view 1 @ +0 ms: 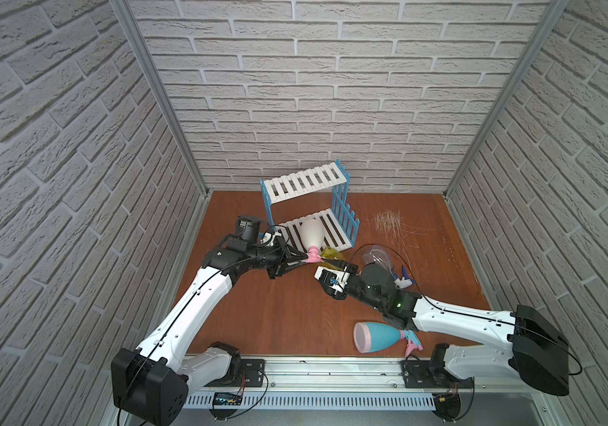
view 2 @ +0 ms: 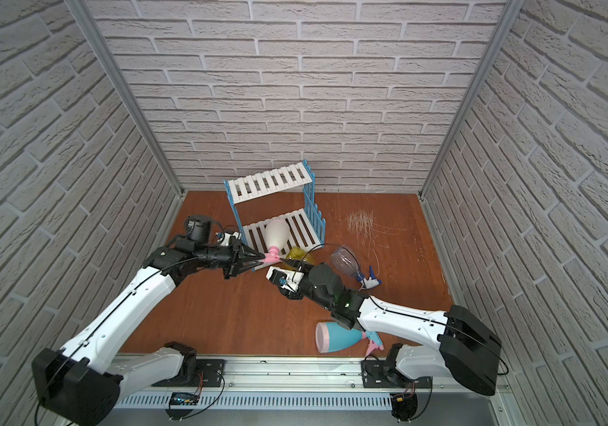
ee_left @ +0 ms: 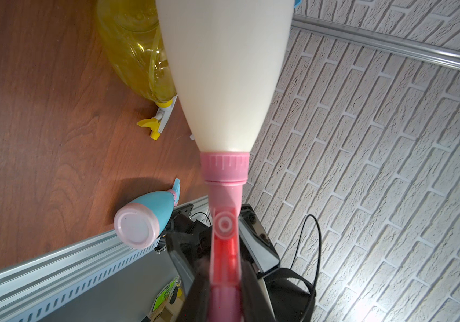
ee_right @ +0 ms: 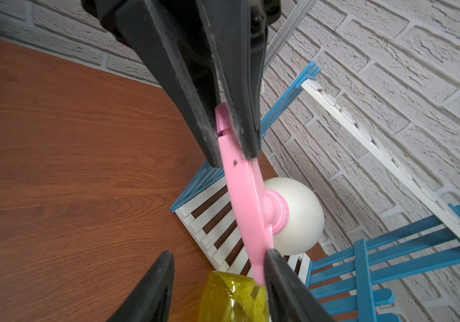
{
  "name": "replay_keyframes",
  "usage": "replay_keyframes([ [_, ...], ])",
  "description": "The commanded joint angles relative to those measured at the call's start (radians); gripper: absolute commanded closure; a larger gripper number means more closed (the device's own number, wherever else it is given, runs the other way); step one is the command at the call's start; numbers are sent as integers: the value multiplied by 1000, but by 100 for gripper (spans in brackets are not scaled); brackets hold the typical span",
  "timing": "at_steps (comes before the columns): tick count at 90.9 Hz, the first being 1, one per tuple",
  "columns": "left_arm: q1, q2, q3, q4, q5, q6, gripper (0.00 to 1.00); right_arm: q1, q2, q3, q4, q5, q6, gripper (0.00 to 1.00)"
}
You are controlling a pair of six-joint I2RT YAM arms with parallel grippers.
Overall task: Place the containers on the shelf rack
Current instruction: 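Pick up a container from the center of the board.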
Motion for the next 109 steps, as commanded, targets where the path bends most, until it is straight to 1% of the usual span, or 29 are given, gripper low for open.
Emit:
replay_keyframes([
  [1,6,-30,28,7,26,1,100,5,14,24,119,59,-18,46],
  [16,8,-30,27,5,30,-1,100,5,30,26,142,96,-37,49],
  [26,9,-32,25,-6,29,-1,100,5,41,22,168,124,-62,49],
  [35,8,-34,23,-7,26,-1,100,5,53,30,164,125,-83,49],
  [42,8,-35,25,-8,28,-2,100,5,63,34,163,119,-87,52],
  [64,8,-34,28,-1,38,-8,100,5,73,39,171,65,-103,64],
  [79,8,-34,27,28,45,-27,100,7,77,41,160,80,-116,71],
  [92,8,-33,20,41,51,-30,100,8,68,37,162,90,-113,82],
  [99,9,-37,13,55,42,-30,100,8,62,40,142,89,-104,92],
  [100,9,-38,12,57,39,-29,98,9,61,40,139,89,-102,94],
  [102,12,-40,9,60,33,-29,89,9,58,40,132,89,-98,96],
  [105,14,-46,4,67,26,-27,78,9,53,39,124,89,-90,96],
  [108,18,-49,-6,80,22,-27,71,9,47,38,111,88,-82,96],
  [109,20,-51,-9,83,22,-27,67,9,44,38,107,88,-79,96],
])
